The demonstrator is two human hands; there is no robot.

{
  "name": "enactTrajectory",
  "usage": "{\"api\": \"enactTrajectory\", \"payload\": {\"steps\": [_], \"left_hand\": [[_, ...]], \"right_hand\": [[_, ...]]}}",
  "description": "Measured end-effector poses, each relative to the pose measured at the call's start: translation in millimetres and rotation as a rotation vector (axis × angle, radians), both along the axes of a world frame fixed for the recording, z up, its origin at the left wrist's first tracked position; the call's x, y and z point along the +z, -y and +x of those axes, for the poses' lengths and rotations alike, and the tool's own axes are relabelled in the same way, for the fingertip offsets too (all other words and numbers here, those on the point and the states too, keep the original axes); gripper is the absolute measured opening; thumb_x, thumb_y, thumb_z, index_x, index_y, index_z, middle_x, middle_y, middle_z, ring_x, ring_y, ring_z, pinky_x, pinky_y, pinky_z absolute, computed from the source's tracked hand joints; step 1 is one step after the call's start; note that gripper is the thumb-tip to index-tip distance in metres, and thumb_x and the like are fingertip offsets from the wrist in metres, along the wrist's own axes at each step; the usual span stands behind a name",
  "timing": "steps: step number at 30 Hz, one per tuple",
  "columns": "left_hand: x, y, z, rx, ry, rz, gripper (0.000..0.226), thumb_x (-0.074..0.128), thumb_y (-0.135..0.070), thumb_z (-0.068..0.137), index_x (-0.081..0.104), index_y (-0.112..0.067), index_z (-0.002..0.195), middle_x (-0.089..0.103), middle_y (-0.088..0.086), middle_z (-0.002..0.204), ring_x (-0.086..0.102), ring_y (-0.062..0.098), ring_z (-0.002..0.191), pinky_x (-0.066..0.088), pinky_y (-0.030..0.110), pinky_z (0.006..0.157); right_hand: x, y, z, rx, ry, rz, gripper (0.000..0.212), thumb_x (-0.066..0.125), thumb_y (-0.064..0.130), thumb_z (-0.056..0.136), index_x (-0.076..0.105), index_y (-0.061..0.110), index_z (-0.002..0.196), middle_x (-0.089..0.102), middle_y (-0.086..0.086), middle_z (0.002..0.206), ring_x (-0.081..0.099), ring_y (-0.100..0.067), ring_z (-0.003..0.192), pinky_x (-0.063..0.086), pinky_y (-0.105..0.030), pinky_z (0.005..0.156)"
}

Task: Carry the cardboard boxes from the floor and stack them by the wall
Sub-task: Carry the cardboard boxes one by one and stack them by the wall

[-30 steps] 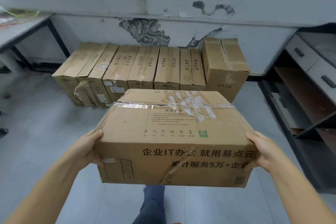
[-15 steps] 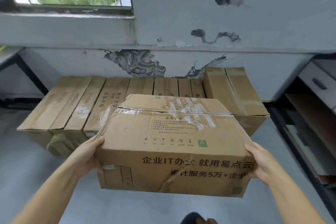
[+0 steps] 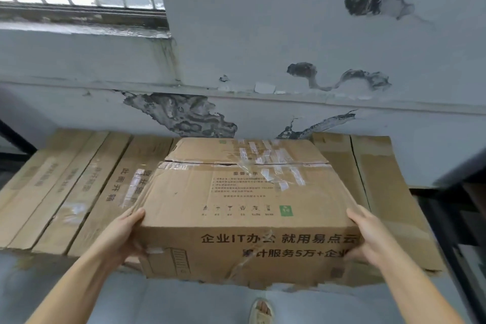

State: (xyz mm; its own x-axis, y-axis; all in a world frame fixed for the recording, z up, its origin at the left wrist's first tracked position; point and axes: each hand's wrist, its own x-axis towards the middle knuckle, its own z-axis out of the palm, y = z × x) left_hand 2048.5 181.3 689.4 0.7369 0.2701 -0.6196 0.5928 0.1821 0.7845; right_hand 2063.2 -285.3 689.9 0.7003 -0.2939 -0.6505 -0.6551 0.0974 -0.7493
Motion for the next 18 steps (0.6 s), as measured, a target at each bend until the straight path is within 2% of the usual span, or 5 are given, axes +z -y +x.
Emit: {"api": "enactTrajectory", "payload": {"steps": [4,9,13,15,18], "left_hand": [[-33,5,73,0.015,0.006,-0.025,0.032,0.044,-0.023,0.100,0.050,-0.026,0.132,0.054,-0.001,0.124,0.053,0.023,0.101,0.055,0.051,0.052],[-100,16,148,0.009,0.022,-0.048,0.023,0.043,-0.024,0.100,0.057,-0.027,0.118,0.060,-0.006,0.115,0.055,0.020,0.100,0.056,0.045,0.053],[-158,26,171,0.062,0.011,-0.056,0.040,0.046,-0.020,0.099,0.043,-0.017,0.139,0.052,0.003,0.134,0.052,0.021,0.115,0.050,0.052,0.084],[-182,27,169,0.083,-0.019,-0.070,0.048,0.046,-0.018,0.099,0.035,-0.014,0.146,0.047,0.007,0.142,0.049,0.024,0.122,0.041,0.052,0.098],[-205,32,156,0.079,-0.078,-0.050,0.052,0.044,-0.016,0.101,0.027,-0.012,0.150,0.046,0.009,0.143,0.047,0.024,0.125,0.038,0.047,0.103]], "right_hand": [[-23,8,72,0.009,0.015,0.018,0.017,0.043,0.028,0.101,0.058,0.031,0.109,0.066,-0.009,0.107,0.062,-0.036,0.097,0.051,-0.069,0.071],[-78,18,132,-0.077,0.054,0.056,0.018,0.046,0.024,0.100,0.061,0.035,0.103,0.068,0.002,0.106,0.063,-0.026,0.098,0.054,-0.063,0.074],[-141,24,128,-0.199,-0.011,0.054,0.045,0.048,0.018,0.099,0.040,0.019,0.144,0.055,-0.002,0.134,0.054,-0.027,0.119,0.048,-0.057,0.092],[-168,22,114,-0.233,-0.036,0.030,0.042,0.046,0.014,0.100,0.041,0.014,0.142,0.053,-0.003,0.135,0.052,-0.026,0.122,0.048,-0.051,0.092],[-191,10,96,-0.238,-0.058,0.001,0.025,0.042,0.010,0.101,0.055,0.019,0.121,0.062,0.001,0.115,0.056,-0.021,0.110,0.049,-0.043,0.088]]}}
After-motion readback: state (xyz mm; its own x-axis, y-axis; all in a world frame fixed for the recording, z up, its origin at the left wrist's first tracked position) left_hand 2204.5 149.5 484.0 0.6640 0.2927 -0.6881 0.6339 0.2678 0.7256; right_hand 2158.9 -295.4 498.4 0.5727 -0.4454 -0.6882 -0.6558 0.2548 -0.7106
